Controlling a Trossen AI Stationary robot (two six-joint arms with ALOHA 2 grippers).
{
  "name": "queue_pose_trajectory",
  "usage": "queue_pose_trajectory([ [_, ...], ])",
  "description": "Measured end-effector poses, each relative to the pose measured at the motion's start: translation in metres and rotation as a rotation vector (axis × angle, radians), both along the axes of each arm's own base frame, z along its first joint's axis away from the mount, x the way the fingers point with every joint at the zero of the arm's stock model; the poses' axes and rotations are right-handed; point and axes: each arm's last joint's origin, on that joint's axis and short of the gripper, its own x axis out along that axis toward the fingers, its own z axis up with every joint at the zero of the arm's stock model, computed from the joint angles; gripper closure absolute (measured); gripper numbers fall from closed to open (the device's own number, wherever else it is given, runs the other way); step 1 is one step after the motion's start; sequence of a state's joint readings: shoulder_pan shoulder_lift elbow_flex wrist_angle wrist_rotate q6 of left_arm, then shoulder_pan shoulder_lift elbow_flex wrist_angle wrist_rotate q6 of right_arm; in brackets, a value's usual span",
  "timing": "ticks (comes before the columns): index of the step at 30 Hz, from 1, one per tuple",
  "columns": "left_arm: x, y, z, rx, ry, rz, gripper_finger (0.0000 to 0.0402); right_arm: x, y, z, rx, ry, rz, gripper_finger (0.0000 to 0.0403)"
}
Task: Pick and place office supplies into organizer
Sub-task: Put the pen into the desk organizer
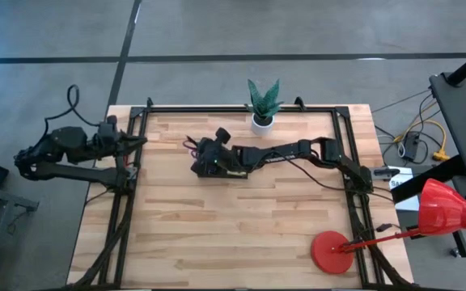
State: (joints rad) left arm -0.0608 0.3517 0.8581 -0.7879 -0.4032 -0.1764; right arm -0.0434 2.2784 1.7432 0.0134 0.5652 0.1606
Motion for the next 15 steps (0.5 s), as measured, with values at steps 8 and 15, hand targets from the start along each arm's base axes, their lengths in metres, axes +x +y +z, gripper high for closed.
queue_pose_trajectory([
  [8,0.005,0.001,-0.002,0.019,0.031,0.032,0.0402,-0.016,0.03,0.013,-0.038,0.148,-0.023,0.0336],
  [15,0.011,0.001,0.0,0.019,0.021,0.06,0.0402,-0.021,0.035,0.03,-0.106,0.125,-0.098,0.0303],
])
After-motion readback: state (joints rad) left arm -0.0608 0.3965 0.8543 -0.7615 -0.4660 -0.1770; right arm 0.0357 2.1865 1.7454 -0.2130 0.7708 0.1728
